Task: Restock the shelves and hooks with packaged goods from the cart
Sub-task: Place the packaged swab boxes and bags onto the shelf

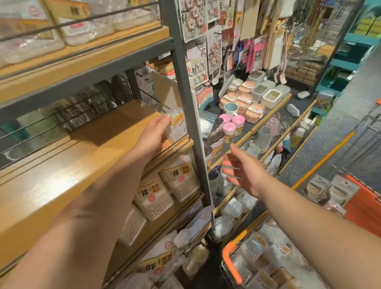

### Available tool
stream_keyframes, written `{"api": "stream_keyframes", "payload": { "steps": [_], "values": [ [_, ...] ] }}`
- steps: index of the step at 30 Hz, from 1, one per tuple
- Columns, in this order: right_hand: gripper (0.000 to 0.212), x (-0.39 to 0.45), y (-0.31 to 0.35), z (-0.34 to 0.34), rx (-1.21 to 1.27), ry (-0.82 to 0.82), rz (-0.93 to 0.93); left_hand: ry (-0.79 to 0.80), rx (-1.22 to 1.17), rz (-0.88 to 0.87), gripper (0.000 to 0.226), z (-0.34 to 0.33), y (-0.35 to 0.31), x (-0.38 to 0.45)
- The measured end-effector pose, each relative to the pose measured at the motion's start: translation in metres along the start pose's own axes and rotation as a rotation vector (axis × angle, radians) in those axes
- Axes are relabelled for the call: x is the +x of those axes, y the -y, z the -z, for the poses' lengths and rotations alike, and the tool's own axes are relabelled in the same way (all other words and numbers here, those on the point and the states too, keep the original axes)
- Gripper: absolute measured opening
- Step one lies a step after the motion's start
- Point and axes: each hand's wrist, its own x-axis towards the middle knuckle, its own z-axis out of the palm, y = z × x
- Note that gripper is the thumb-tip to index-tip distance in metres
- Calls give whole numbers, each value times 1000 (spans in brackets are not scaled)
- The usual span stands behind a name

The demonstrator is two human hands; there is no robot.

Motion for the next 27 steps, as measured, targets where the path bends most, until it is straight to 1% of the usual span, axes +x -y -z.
{"api": "stream_keyframes", "payload": {
  "steps": [1,2,3,4,5,6,8,9,10,11,12,13,14,16,17,21,24,27],
  "values": [
    [35,-2,-1,1,-7,19,-1,-39,-27,-14,23,-1,-2,-8],
    [36,-4,-2,2,-27,36,-2,-108,-19,-27,35,-2,-2,-15],
    [37,-8,-3,3,-50,50,-2,-189,31,-45,46,-5,-2,-25],
    [35,-11,-7,5,-65,62,1,-258,90,-72,52,-10,0,-36],
    [34,-14,-11,8,-74,72,1,-295,116,-116,54,-16,2,-48],
    [36,-16,-16,13,-77,73,-4,-285,104,-153,54,-26,7,-61],
    [47,-22,-28,25,-97,57,-34,-178,-1,-161,54,-51,17,-87],
    [47,-26,-34,32,-114,43,-56,-136,-4,-161,54,-65,22,-100],
    [44,-30,-41,39,-130,28,-83,-103,10,-168,58,-81,31,-109],
    [39,-35,-49,48,-135,8,-110,-62,3,-134,61,-97,42,-118],
    [35,-38,-59,60,-138,-11,-135,-6,-55,-57,58,-115,54,-125],
    [31,-42,-69,71,-141,-29,-154,69,-107,16,48,-135,65,-132],
    [28,-45,-81,84,-142,-42,-164,130,-136,52,36,-153,75,-139],
    [24,-54,-105,110,-136,-90,-194,197,-147,108,13,-187,89,-154],
    [23,-58,-118,124,-131,-124,-213,221,-148,155,10,-202,94,-162],
    [23,-71,-180,177,-70,-231,-269,344,-174,456,18,-248,123,-202],
    [28,-80,-228,201,35,-224,-304,377,-76,567,19,-270,156,-219],
    [30,-86,-259,213,-86,-279,-371,383,-13,620,33,-284,170,-217]
  ]
}}
